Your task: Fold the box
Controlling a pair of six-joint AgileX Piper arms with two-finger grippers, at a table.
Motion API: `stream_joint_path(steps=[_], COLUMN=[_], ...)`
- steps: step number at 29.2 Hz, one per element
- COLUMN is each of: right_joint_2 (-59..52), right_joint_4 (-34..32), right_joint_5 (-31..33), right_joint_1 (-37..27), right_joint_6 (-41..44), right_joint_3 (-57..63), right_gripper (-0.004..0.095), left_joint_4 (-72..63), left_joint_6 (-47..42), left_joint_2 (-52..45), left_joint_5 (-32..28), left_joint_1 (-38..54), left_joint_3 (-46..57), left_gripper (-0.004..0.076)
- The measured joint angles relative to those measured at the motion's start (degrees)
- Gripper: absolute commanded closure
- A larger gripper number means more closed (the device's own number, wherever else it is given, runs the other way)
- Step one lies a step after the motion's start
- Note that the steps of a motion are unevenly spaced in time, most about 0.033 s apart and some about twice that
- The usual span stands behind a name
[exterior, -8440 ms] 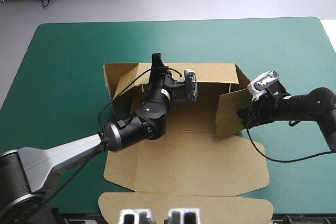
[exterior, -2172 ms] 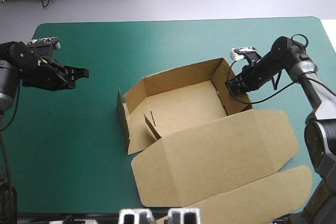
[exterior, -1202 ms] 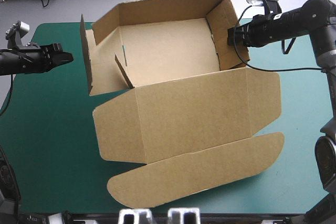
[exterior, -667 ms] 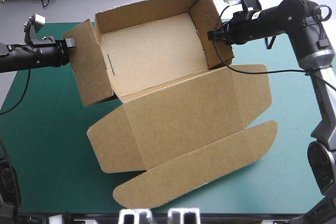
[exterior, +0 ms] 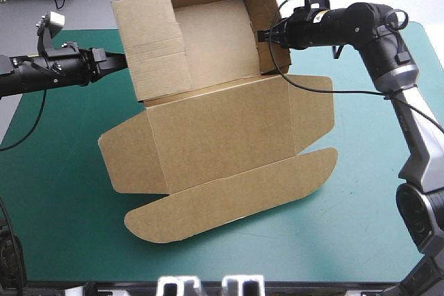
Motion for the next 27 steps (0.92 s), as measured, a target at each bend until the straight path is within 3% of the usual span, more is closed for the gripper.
stream_joint_path(steps=[5, 11, 27], right_joint_2=[1.54, 2.35, 3.59], right_joint_4=[-1.6, -1.6, -1.85], right_joint_5=[-2.19, -2.5, -3.05], right_joint_1=[0.95, 0.95, 0.95], right_joint_6=[0.0, 0.04, 0.21], right_joint_3=[0.04, 0.04, 0.04], right_gripper=[0.0908, 0.0908, 0.0908], left_joint_4=[0.29, -0.21, -3.67], left_joint_6=[3.39, 5.21, 5.92], left_joint_2=[0.0, 0.0, 0.0], left_joint_5=[-0.5, -0.71, -0.71], left_joint_1=[-1.7, -1.71, -1.71], left_joint_3=[0.0, 0.0, 0.0], left_gripper=[0.0638, 0.037, 0.0353])
